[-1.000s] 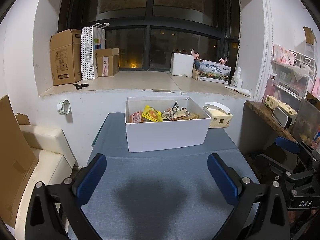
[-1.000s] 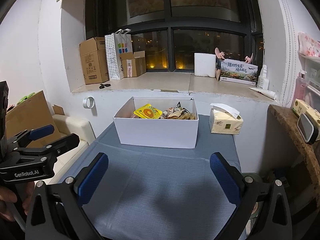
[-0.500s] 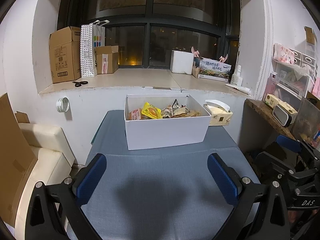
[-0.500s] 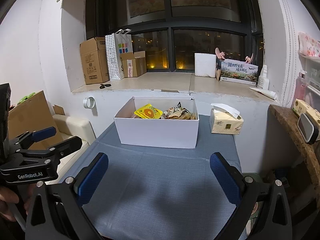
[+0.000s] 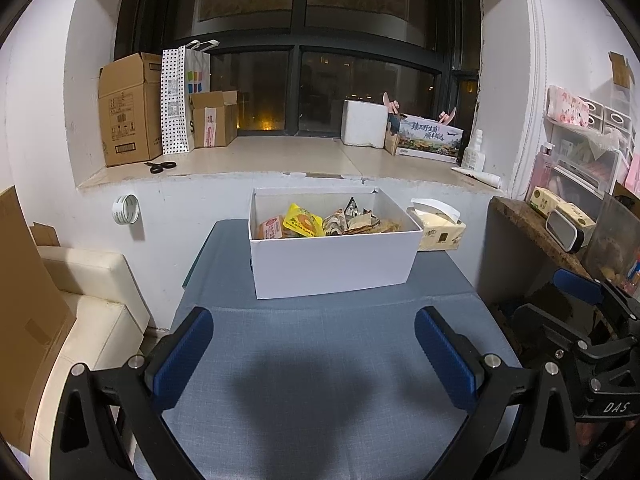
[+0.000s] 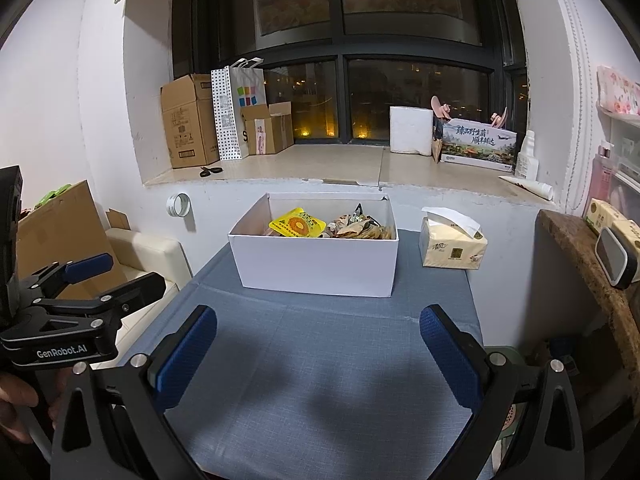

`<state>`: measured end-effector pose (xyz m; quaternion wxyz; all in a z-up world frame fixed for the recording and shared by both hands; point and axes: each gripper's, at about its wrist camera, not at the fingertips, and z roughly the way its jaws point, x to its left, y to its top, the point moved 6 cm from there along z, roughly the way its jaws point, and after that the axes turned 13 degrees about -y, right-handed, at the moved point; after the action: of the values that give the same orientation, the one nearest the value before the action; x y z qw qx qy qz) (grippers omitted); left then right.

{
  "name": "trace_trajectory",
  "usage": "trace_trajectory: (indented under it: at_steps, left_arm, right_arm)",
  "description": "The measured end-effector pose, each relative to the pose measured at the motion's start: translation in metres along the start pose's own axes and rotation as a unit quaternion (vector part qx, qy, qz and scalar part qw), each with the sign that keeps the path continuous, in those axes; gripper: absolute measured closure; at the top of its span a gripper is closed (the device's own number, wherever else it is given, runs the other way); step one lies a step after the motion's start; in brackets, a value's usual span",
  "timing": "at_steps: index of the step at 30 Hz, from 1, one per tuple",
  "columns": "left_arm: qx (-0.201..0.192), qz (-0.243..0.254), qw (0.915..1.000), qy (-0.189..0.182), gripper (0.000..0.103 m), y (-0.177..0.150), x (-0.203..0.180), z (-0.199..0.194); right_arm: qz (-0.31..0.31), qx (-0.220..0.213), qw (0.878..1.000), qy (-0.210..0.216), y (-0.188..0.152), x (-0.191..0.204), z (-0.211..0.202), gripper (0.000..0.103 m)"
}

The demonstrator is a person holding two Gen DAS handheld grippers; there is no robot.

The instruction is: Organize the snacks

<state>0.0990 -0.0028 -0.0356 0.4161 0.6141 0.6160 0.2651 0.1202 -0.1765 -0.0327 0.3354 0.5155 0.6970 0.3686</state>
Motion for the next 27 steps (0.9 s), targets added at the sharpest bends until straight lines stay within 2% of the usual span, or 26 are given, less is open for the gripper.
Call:
trace_trajectory:
  at_steps: [27]
  left_arm:
    - [0.006, -0.001, 1.0, 0.0, 0.0, -0.0011, 0.0023, 0.0002]
  right_arm:
    - [-0.003, 0.001, 1.0, 0.004, -0.002, 0.0005, -0.0011, 0.0]
